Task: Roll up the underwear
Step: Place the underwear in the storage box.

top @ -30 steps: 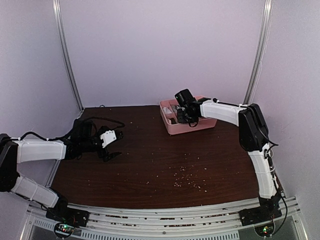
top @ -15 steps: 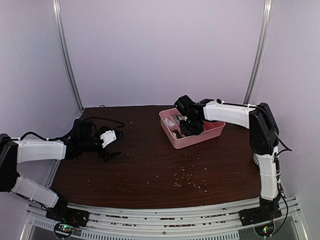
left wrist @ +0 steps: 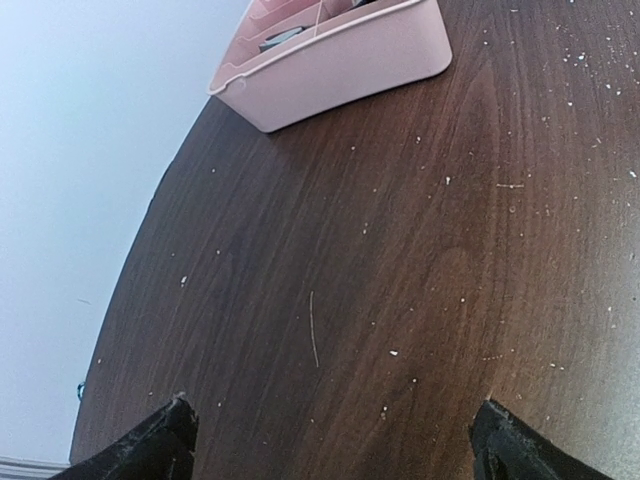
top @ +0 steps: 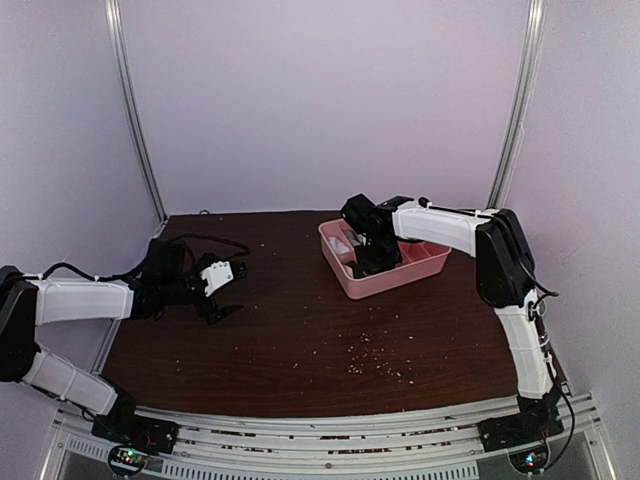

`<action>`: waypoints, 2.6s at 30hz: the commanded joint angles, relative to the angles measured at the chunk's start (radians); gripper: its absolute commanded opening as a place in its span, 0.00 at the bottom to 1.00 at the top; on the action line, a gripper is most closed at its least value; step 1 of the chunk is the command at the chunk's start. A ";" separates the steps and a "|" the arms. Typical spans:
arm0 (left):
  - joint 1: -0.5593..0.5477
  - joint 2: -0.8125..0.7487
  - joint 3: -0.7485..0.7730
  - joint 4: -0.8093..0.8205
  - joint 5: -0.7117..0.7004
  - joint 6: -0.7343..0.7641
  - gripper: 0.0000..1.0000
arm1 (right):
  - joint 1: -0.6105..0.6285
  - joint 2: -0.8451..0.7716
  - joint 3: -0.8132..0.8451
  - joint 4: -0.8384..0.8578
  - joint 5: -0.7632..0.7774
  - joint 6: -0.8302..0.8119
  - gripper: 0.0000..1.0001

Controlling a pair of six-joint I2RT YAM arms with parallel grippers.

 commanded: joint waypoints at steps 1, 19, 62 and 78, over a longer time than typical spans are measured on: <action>0.007 0.011 0.000 0.047 -0.004 -0.009 0.98 | 0.005 0.054 0.013 -0.074 0.029 -0.008 0.16; 0.007 0.008 -0.001 0.045 -0.002 -0.009 0.98 | 0.005 0.028 0.143 -0.155 0.068 -0.035 0.55; 0.007 0.035 0.014 0.024 0.006 -0.003 0.98 | 0.027 -0.041 -0.061 -0.067 0.060 -0.040 0.07; 0.008 0.035 0.013 0.022 0.009 -0.004 0.98 | 0.030 -0.085 0.044 -0.068 0.059 -0.055 0.53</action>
